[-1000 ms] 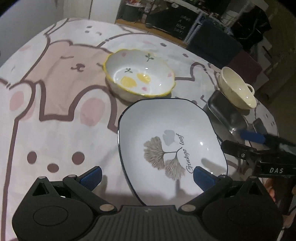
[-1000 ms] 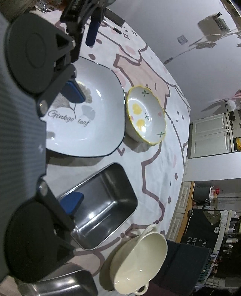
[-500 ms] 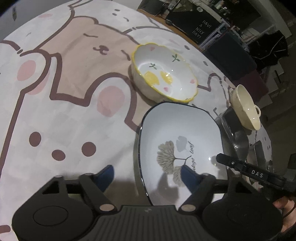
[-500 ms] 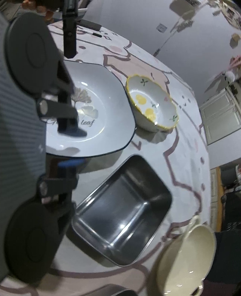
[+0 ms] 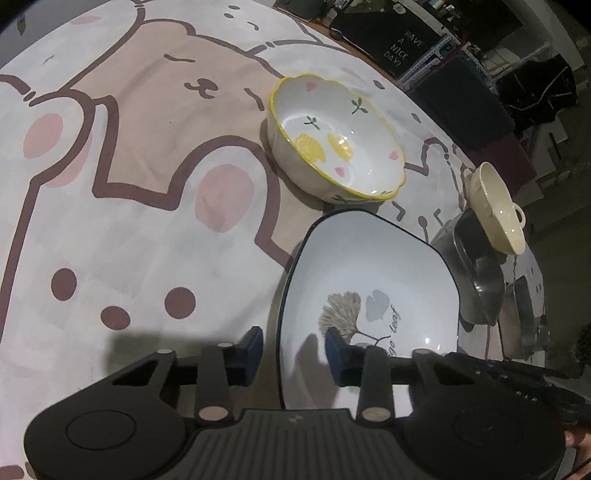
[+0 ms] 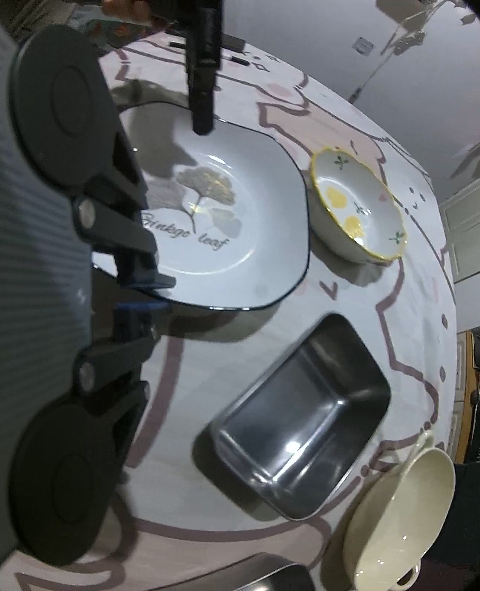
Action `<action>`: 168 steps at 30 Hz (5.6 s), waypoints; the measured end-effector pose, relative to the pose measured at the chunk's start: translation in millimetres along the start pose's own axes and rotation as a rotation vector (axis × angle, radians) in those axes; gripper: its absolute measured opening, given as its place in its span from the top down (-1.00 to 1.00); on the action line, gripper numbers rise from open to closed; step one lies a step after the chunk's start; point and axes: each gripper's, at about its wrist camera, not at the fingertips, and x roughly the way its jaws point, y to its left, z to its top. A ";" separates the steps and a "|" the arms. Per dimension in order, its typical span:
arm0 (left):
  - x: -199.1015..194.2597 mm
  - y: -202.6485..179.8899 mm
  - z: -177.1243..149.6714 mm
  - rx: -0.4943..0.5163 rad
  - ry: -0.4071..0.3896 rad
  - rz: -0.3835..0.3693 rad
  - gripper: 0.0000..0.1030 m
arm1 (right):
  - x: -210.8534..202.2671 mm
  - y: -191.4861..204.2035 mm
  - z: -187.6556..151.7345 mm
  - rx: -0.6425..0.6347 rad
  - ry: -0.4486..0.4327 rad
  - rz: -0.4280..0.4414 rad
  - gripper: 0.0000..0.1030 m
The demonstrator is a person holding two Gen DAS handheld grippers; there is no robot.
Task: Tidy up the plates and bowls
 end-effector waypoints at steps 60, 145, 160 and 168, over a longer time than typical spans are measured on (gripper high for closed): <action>28.3 -193.9 -79.7 0.371 0.053 -0.130 0.69 | -124.8 -95.4 -98.0 0.224 -0.256 -0.189 0.68; 89.2 -219.0 -90.6 0.511 0.211 -0.011 0.27 | -78.9 -129.4 -117.5 0.275 0.017 -0.320 0.43; 46.9 -221.1 -94.8 0.548 0.100 -0.053 -0.72 | -115.7 -113.1 -136.8 0.234 -0.097 -0.299 -0.49; 11.4 -224.3 -101.1 0.577 -0.011 -0.076 -0.99 | -143.4 -99.3 -143.1 0.210 -0.200 -0.288 -0.99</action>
